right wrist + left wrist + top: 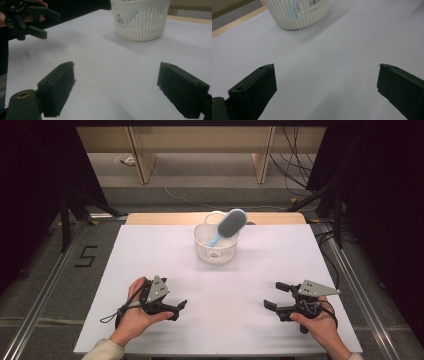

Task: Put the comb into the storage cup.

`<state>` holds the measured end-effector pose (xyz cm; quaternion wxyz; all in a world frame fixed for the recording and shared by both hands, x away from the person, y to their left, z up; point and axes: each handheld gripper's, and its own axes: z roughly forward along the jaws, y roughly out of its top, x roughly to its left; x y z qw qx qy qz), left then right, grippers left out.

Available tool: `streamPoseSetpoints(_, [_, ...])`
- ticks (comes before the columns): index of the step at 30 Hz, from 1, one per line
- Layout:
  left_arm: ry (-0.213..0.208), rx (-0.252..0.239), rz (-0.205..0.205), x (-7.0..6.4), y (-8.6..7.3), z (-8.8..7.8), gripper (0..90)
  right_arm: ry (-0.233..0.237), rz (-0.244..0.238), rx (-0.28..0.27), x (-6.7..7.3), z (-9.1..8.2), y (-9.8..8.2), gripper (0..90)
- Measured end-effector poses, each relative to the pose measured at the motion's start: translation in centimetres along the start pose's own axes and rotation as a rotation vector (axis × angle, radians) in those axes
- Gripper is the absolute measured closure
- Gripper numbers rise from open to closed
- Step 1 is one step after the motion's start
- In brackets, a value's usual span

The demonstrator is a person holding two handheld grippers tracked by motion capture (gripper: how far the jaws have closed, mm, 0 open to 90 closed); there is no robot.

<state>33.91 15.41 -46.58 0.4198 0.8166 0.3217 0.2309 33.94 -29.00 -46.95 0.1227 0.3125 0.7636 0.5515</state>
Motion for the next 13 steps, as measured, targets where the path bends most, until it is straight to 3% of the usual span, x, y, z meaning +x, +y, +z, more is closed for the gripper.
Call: streamPoseSetpoints(13, [-0.022,0.012,-0.006,-0.3,-0.05,0.2,1.8,-0.001,0.002,0.003,-0.09,0.07,-0.04,15.3])
